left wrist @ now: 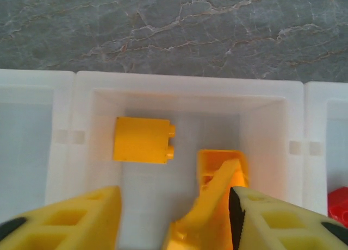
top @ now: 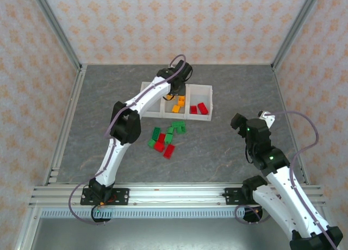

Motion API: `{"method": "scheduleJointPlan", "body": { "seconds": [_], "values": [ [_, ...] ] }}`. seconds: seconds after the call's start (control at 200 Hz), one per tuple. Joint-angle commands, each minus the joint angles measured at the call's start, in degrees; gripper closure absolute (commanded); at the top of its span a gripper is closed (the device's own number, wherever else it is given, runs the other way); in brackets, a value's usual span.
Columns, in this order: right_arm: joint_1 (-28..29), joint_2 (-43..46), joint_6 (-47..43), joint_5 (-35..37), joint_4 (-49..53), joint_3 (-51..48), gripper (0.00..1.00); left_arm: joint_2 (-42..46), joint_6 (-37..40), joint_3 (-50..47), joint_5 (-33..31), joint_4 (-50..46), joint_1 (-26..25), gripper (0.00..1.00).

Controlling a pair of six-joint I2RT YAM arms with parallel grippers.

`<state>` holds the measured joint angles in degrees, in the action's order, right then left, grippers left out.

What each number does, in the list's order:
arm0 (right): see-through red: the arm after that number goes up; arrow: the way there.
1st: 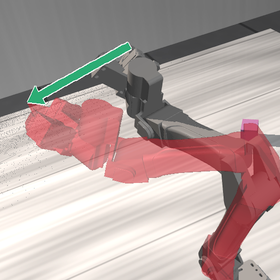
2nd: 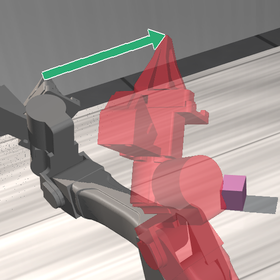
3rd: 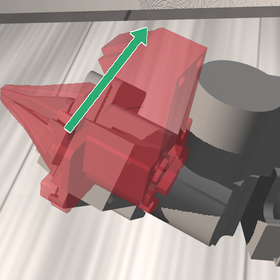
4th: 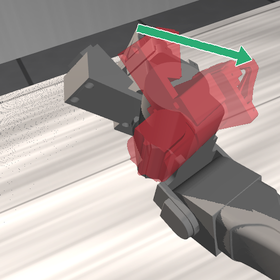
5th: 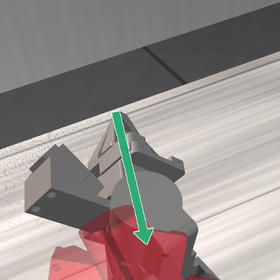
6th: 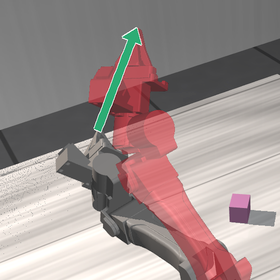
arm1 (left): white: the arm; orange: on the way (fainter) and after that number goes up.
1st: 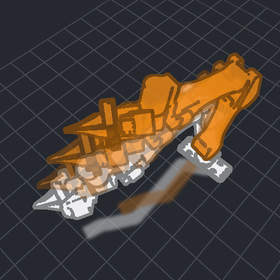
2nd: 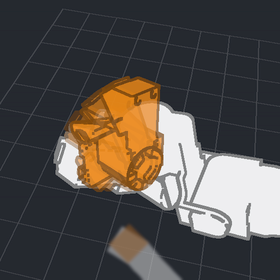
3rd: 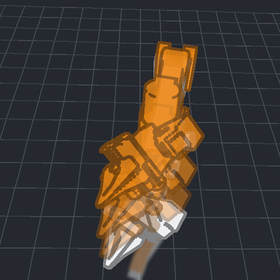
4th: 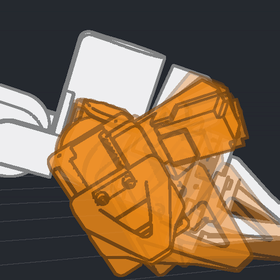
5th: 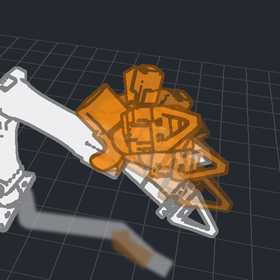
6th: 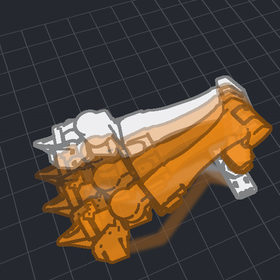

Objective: Sort the legos into containers by color
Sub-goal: Place the lego in the container.

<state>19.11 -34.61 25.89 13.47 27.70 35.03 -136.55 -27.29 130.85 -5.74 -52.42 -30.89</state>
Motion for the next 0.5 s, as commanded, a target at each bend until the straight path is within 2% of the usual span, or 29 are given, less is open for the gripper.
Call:
{"method": "scheduleJointPlan", "body": {
  "seconds": [0.0,0.29,0.425,0.496],
  "values": [
    [0.09,0.99,-0.86,-0.46,1.41,1.1,0.0,-1.34,-0.32,3.08,2.2,3.03,1.02,0.45],
    [0.09,1.84,1.12,-0.13,2.29,1.7,0.0,-0.01,0.21,3.9,3.35,2.88,1.07,0.09],
    [0.09,1.76,0.7,-0.71,1.58,1.23,0.0,2.46,1.09,3.42,2.16,0.85,0.95,0.01],
    [0.09,1.66,0.64,-0.98,1.23,1.01,0.0,4.75,1.44,1.47,1.42,0.48,0.79,0.01]
  ]
}}
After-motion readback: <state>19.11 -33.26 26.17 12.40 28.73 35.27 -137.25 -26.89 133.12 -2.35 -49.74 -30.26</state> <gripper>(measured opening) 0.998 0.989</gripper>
